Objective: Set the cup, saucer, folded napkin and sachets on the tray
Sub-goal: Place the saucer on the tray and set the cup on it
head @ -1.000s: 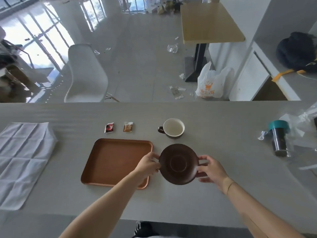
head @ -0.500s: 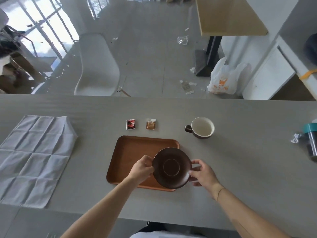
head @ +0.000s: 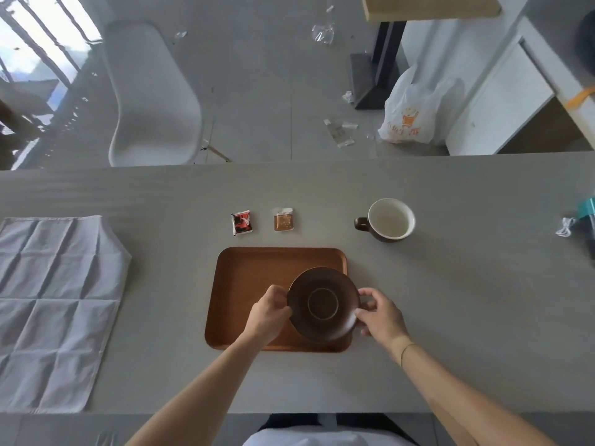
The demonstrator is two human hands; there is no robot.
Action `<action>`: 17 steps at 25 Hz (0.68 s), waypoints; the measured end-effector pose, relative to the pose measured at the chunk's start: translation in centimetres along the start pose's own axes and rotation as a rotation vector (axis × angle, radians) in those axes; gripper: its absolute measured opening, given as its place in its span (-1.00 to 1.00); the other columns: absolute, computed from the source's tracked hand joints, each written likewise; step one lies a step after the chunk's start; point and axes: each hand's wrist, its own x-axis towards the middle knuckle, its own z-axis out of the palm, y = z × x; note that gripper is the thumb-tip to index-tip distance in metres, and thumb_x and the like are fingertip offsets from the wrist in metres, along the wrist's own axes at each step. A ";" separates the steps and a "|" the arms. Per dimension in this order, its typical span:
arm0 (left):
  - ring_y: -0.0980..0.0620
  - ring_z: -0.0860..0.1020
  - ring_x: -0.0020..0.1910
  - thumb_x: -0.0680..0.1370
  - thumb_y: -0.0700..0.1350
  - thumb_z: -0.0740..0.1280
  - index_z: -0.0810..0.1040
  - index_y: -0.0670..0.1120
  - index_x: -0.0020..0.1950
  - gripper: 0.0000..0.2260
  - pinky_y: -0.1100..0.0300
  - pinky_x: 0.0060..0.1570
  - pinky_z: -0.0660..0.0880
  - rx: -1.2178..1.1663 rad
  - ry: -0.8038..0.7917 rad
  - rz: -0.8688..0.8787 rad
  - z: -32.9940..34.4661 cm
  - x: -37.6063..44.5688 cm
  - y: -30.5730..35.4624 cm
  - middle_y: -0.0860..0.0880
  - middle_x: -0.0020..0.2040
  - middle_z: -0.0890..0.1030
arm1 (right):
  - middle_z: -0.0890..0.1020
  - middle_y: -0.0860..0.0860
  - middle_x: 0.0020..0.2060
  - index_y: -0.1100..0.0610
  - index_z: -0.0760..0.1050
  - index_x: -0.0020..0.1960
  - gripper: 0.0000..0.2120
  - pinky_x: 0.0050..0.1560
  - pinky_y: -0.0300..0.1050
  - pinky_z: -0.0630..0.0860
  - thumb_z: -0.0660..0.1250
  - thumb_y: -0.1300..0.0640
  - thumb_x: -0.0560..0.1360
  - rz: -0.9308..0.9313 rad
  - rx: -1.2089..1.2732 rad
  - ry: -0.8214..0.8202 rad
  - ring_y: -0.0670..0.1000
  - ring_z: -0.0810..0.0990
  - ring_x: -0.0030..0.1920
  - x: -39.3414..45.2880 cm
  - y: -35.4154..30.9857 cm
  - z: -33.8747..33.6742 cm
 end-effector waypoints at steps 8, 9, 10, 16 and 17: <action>0.03 0.62 -0.16 0.49 -0.20 0.33 0.46 0.04 0.10 -0.76 0.33 -0.32 0.47 0.001 0.011 -0.011 0.2 0.4 -0.7 0.07 -0.09 0.62 | 0.61 -0.08 -0.27 -0.15 0.49 0.00 -0.71 -0.25 0.01 0.67 0.39 0.22 0.44 0.006 -0.060 -0.016 0.01 0.62 -0.39 0.2 0.0 0.5; 0.05 0.62 -0.17 0.50 -0.20 0.33 0.46 0.05 0.11 -0.76 0.35 -0.34 0.47 0.000 0.010 -0.011 0.1 0.4 -0.7 0.08 -0.09 0.61 | 0.60 -0.07 -0.27 -0.13 0.50 0.03 -0.72 -0.25 0.01 0.67 0.39 0.22 0.44 0.010 -0.060 -0.024 0.02 0.62 -0.37 0.3 -0.1 0.6; 0.06 0.61 -0.17 0.50 -0.20 0.33 0.45 0.06 0.11 -0.76 0.37 -0.35 0.46 0.000 0.009 -0.010 0.0 0.4 -0.7 0.09 -0.10 0.61 | 0.60 -0.06 -0.26 -0.12 0.50 0.04 -0.71 -0.24 0.02 0.67 0.39 0.22 0.44 0.014 -0.060 -0.036 0.03 0.62 -0.35 0.3 -0.1 0.6; 0.07 0.62 -0.19 0.48 -0.18 0.32 0.46 0.06 0.09 -0.76 0.39 -0.34 0.44 0.021 -0.032 -0.015 -0.1 0.9 -1.1 0.09 -0.10 0.62 | 0.63 0.01 -0.22 -0.06 0.50 0.16 -0.67 -0.01 0.12 0.62 0.40 0.18 0.43 0.033 -0.044 -0.092 0.11 0.66 -0.18 0.7 0.3 0.7; 0.07 0.61 -0.20 0.47 -0.18 0.32 0.46 0.06 0.09 -0.77 0.37 -0.32 0.45 0.026 -0.043 -0.018 -0.1 1.1 -1.2 0.08 -0.09 0.63 | 0.63 0.01 -0.22 -0.06 0.50 0.16 -0.67 0.00 0.12 0.62 0.40 0.17 0.43 0.038 -0.044 -0.101 0.11 0.66 -0.16 0.8 0.3 0.7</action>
